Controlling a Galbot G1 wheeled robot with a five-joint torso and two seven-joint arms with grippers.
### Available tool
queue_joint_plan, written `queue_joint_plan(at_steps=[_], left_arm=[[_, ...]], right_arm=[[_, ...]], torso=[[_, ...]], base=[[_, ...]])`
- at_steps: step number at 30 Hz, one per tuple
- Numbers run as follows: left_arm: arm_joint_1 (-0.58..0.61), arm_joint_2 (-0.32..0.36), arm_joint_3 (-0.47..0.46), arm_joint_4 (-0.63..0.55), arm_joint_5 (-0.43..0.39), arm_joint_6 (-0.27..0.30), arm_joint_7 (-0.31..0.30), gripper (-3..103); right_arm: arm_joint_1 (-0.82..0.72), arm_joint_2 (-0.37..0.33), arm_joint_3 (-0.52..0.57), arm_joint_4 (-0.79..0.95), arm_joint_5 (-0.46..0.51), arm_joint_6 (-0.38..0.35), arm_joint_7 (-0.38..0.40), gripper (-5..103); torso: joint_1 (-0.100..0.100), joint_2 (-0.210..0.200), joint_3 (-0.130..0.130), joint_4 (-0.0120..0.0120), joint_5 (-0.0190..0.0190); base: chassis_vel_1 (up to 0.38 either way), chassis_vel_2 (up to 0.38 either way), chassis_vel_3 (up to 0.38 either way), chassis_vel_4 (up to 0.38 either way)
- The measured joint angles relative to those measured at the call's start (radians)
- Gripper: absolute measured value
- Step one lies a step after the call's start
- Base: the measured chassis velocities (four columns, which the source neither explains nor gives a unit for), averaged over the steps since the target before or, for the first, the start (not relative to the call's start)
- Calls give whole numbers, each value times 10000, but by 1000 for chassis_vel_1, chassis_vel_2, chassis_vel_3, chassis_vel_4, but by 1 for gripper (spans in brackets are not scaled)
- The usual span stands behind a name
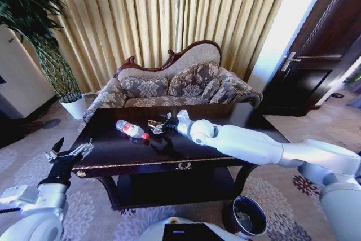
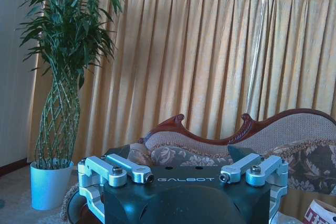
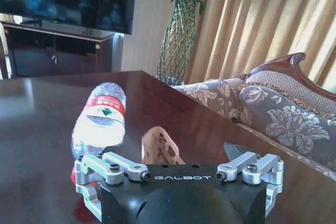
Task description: Move to the front of the table and place the trash on the table into the trash bin.
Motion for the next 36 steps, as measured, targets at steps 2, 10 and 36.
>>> queue_joint_plan(at_steps=[2,10,36], left_arm=[[1,-4,-23,0,-3,-9,2,100],[26,6,-120,0,-38,-104,14,100],[96,-175,-151,0,-40,-230,59,100]], right_arm=[[-9,35,-5,-47,-32,-98,4,100],[-143,77,-49,-114,-151,-288,49,100],[-209,260,-88,-681,-259,-195,108,59]], torso=[[1,0,0,0,0],[0,0,0,0,0],[0,0,0,0,0]], base=[[0,0,0,0],[0,0,0,0],[0,0,0,0]])
